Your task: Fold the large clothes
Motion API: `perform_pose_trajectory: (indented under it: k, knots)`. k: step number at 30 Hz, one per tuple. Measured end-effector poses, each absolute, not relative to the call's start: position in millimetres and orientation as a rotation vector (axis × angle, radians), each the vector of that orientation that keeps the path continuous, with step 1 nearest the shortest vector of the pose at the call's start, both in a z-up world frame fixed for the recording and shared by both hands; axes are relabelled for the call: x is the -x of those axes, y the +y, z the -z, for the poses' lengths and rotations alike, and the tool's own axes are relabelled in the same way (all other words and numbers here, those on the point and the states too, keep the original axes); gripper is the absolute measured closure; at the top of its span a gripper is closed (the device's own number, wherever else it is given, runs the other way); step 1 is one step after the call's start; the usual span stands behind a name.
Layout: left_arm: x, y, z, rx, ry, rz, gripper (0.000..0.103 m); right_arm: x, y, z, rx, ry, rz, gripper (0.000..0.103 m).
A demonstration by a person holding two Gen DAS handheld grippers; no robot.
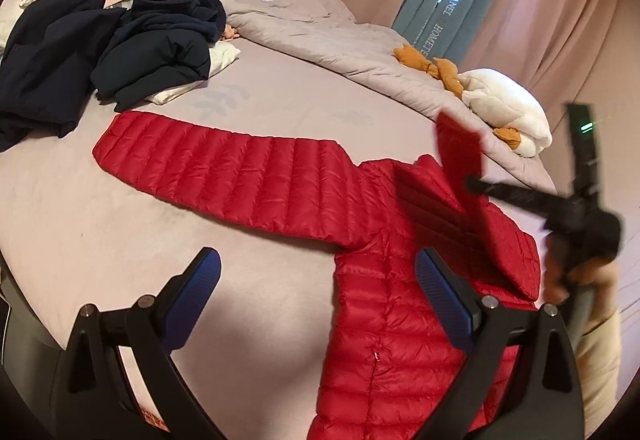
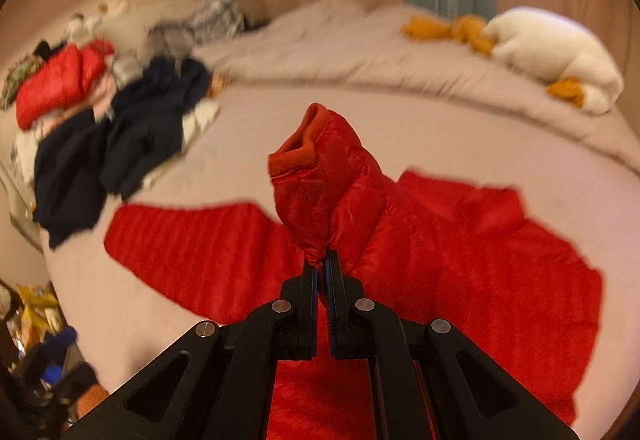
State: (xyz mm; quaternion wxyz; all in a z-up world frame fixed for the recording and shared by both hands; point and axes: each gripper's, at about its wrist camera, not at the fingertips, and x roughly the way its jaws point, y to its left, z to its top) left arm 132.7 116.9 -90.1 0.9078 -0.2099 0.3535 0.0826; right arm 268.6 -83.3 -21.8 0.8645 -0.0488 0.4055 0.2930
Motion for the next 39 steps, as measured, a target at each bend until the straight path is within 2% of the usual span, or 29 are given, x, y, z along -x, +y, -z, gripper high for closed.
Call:
perform_pose_trajectory:
  k: [9, 10, 12, 13, 14, 19, 22, 24, 32, 39]
  knots:
    - [-139.8, 121.2, 104.7, 0.450, 0.772, -0.173, 0.005, -276.4, -49.2, 73.4, 0.160, 1.035, -0.618, 0.098]
    - [-140.3, 120.8, 105.5, 0.447, 0.776, -0.172, 0.005, -275.2, -50.5, 72.7, 0.166, 1.038, -0.624, 0.093]
    - [-141.3, 120.1, 106.9, 0.445, 0.782, -0.172, 0.005, -270.8, -55.9, 67.8, 0.166, 1.045, -0.628, 0.071]
    - [-141.7, 118.7, 107.8, 0.445, 0.787, -0.168, 0.005, -267.4, -61.4, 62.3, 0.157, 1.037, -0.627, 0.052]
    - [-142.1, 117.0, 108.9, 0.445, 0.792, -0.162, 0.005, -263.7, -67.4, 57.9, 0.142, 1.016, -0.630, 0.043]
    - [-143.1, 102.6, 118.8, 0.427, 0.832, -0.128, 0.005, -232.1, -119.8, 17.6, 0.100, 0.893, -0.602, 0.042]
    - [-143.6, 92.3, 126.1, 0.421, 0.861, -0.098, 0.005, -212.6, -167.5, 4.1, 0.039, 0.864, -0.545, 0.030]
    - [-143.9, 85.6, 130.4, 0.418, 0.878, -0.080, 0.005, -202.1, -201.3, 5.7, 0.003, 0.863, -0.479, 0.027]
    - [-152.9, 72.9, 148.2, 0.412, 0.939, -0.080, 0.005, -167.2, -323.2, 78.2, -0.124, 1.034, -0.160, 0.027]
    - [-153.4, 75.0, 155.0, 0.410, 0.964, -0.115, 0.005, -149.9, -370.4, 127.5, -0.216, 1.141, -0.071, 0.027]
